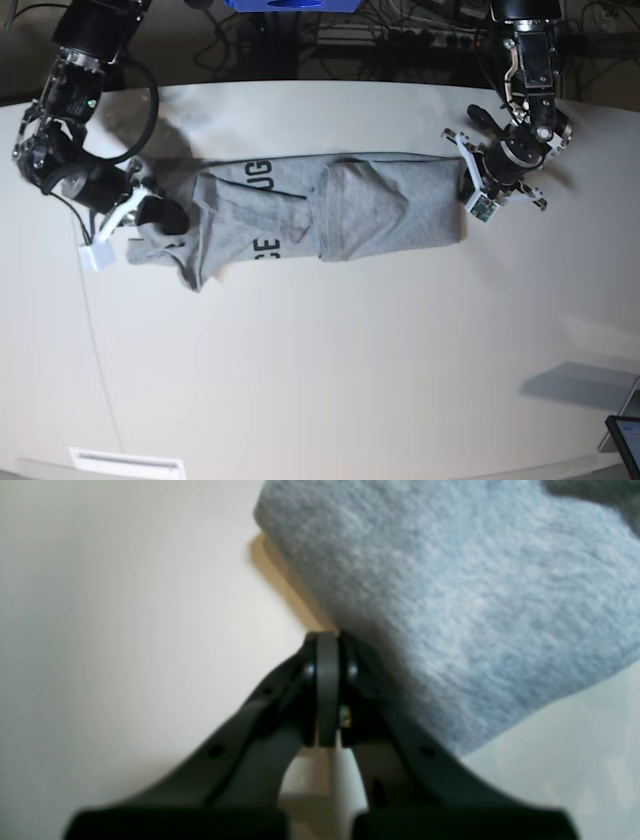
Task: Fold the T-shirt properly
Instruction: 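Move the left gripper to the strip's folded end and grasp it, then fold the strip end with the right gripper toward the left gripper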
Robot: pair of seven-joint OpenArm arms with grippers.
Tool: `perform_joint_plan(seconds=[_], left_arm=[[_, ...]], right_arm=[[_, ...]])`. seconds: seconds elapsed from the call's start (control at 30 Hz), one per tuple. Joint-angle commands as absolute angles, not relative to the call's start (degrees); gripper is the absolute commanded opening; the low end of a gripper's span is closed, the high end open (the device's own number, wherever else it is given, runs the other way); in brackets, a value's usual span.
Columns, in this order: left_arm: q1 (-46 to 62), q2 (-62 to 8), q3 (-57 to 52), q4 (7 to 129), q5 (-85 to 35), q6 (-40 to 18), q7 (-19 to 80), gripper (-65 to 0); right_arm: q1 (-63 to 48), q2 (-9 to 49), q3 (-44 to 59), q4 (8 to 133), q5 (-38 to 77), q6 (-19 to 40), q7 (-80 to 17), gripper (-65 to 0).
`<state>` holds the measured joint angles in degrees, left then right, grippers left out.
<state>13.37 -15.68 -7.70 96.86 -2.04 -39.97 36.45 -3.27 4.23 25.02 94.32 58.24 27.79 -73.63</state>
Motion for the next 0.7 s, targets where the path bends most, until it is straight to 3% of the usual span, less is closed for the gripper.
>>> perform_joint_plan(seconds=[0.0, 0.37, 0.67], left_arm=[[13.05, -16.22, -7.08, 97.45, -2.24, -40.0, 36.35, -65.0], [9.98, -16.13, 2.86, 96.13, -1.8, -40.0, 36.44, -65.0], [9.8, -16.04, 4.09, 96.13, -1.8, -40.0, 36.62, -65.0]], right_arm=[[-2.68, 4.44, 25.01, 95.87, 59.82, 28.0, -72.84, -65.0], [-2.95, 3.3, 24.92, 100.53, 61.23, 28.0, -75.56, -65.0], [-3.38, 3.3, 24.92, 102.81, 65.71, 27.91, -75.82, -65.0]])
